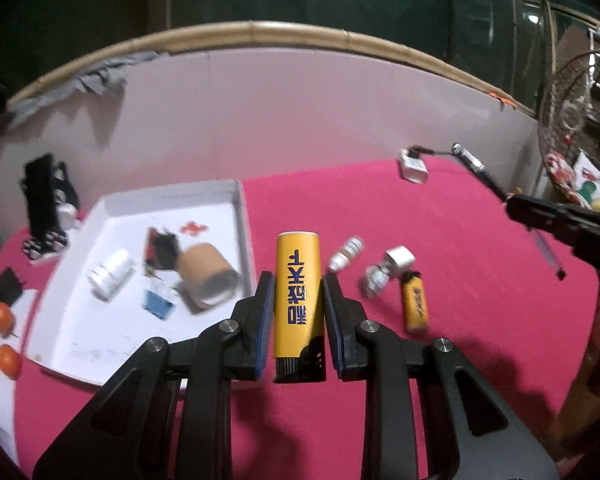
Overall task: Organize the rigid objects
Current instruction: 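Grasp the black pen with the right gripper while the left gripper holds the lighter, then carry the lighter and pen into the white tray and open both grippers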
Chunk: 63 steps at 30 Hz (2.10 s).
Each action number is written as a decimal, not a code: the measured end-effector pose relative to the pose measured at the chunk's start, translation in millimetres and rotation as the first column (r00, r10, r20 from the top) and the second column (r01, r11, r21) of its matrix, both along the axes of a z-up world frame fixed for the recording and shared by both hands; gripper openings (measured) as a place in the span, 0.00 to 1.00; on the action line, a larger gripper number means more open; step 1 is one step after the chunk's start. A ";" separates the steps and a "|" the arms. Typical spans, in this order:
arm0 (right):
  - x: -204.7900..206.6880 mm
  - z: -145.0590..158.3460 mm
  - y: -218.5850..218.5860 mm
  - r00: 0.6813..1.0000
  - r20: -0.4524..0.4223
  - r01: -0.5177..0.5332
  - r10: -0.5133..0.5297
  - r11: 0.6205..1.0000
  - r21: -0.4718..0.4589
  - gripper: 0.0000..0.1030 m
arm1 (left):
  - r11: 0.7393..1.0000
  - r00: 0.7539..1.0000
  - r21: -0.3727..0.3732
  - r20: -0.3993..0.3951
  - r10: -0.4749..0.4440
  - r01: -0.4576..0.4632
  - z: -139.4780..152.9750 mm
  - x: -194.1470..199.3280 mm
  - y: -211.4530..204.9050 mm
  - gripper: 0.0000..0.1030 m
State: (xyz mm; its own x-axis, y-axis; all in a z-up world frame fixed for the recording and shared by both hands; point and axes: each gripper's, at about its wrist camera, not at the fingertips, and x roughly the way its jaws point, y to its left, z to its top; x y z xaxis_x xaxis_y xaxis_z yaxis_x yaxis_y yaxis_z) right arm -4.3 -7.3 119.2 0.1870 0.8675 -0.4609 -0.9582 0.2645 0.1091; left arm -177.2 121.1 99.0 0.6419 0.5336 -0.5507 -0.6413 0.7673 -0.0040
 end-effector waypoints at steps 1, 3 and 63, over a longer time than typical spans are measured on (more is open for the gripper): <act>-2.5 3.9 0.6 1.000 0.005 -0.008 0.008 1.000 0.016 0.06 | 1.000 1.000 0.009 0.003 0.010 -0.010 3.8 -2.1 1.8 0.23; -7.7 12.1 3.0 1.000 0.016 -0.025 0.025 0.999 0.047 0.06 | 0.999 0.999 0.028 0.013 0.034 -0.035 12.2 -9.0 4.7 0.23; -98.9 38.6 149.8 0.961 0.027 -0.275 0.274 0.961 0.009 0.06 | 0.944 0.944 0.014 0.047 0.328 -0.329 19.4 -113.3 119.1 0.23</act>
State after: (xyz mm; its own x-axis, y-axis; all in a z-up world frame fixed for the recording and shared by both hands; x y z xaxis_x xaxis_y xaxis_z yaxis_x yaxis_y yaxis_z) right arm -103.2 142.5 157.8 -0.0476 0.8931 -0.4474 -0.9963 -0.0104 0.0853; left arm -290.5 240.1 118.4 0.4526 0.7300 -0.5122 -0.8571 0.5146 -0.0239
